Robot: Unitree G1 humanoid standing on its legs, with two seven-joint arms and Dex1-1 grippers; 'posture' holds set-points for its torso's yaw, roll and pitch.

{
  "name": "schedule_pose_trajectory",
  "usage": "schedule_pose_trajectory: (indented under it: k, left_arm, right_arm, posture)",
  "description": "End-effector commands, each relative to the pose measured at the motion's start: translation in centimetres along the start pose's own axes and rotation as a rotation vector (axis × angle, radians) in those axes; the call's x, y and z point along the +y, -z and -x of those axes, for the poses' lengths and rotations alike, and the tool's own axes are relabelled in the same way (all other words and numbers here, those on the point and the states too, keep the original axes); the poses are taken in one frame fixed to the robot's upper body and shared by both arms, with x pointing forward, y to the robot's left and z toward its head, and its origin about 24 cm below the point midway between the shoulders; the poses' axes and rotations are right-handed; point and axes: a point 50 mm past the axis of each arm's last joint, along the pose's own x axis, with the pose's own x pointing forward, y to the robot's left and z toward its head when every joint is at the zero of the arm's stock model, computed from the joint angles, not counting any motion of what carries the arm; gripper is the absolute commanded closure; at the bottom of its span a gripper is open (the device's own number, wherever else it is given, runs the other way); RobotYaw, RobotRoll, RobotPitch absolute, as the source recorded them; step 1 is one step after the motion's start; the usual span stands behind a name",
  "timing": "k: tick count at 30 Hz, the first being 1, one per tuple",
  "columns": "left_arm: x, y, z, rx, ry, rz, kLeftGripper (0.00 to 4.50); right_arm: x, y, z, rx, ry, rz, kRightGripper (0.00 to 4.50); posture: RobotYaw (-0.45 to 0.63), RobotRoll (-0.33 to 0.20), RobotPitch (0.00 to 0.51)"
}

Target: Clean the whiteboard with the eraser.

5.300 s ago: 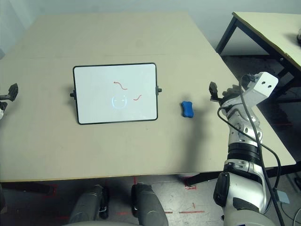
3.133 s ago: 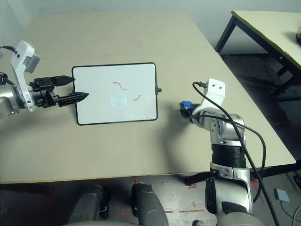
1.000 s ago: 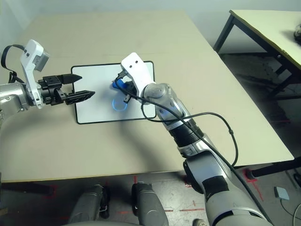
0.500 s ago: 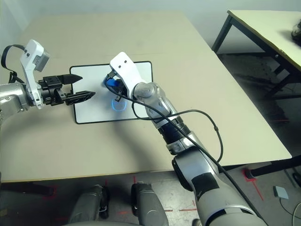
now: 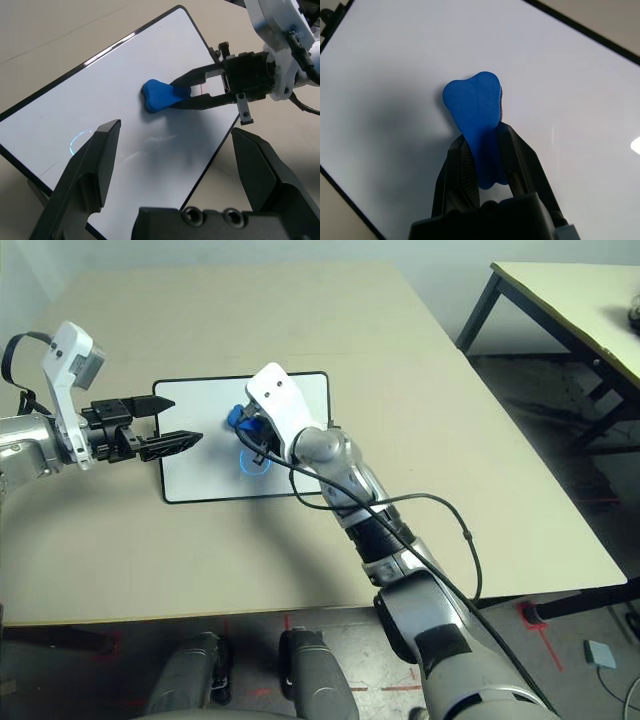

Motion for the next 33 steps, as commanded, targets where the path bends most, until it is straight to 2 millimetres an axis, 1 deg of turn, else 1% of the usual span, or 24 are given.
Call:
schedule_pose_trajectory:
  k: [1, 5, 7, 13, 22, 27, 30, 33]
  left_arm:
    - [-0.1, 0.0, -0.3, 0.012, 0.017, -0.002, 0.00]
    - [0.0, 0.0, -0.4, 0.011, 0.021, -0.002, 0.00]
    - [-0.1, 0.0, -0.4, 0.011, 0.023, -0.002, 0.00]
    - [-0.1, 0.0, -0.5, 0.010, 0.024, -0.001, 0.00]
    - [-0.2, 0.1, -0.2, 0.013, 0.015, 0.001, 0.00]
    - [-0.2, 0.2, -0.2, 0.012, 0.011, 0.003, 0.00]
    - [-0.2, 0.2, -0.1, 0.011, 0.008, 0.002, 0.00]
    - [-0.2, 0.2, -0.1, 0.012, 0.008, 0.001, 0.00]
  right_arm:
    - [0.1, 3.0, 0.7, 0.131, 0.007, -0.049, 3.73]
    - [-0.1, 3.3, 1.1, 0.145, 0.018, -0.051, 3.73]
    - [-0.3, 3.1, 1.1, 0.142, 0.021, -0.047, 3.73]
    - [-0.9, 1.7, 0.1, 0.104, 0.025, -0.027, 3.73]
    - [-1.1, -0.9, -1.8, 0.035, 0.007, 0.011, 3.73]
    - [-0.7, -2.2, -2.6, -0.004, -0.017, 0.024, 3.73]
    - [-0.2, -2.5, -3.0, -0.015, -0.035, 0.030, 3.73]
    - [0.2, -2.4, -3.1, -0.014, -0.045, 0.031, 3.73]
  posture:
    - [0.00, 0.000, 0.136]
    - [0.00, 0.000, 0.136]
    - [0.00, 0.000, 0.136]
    - [0.01, 0.000, 0.135]
    - [0.02, 0.000, 0.134]
    - [0.02, 0.000, 0.134]
    - [0.03, 0.000, 0.130]
    - [0.03, 0.000, 0.130]
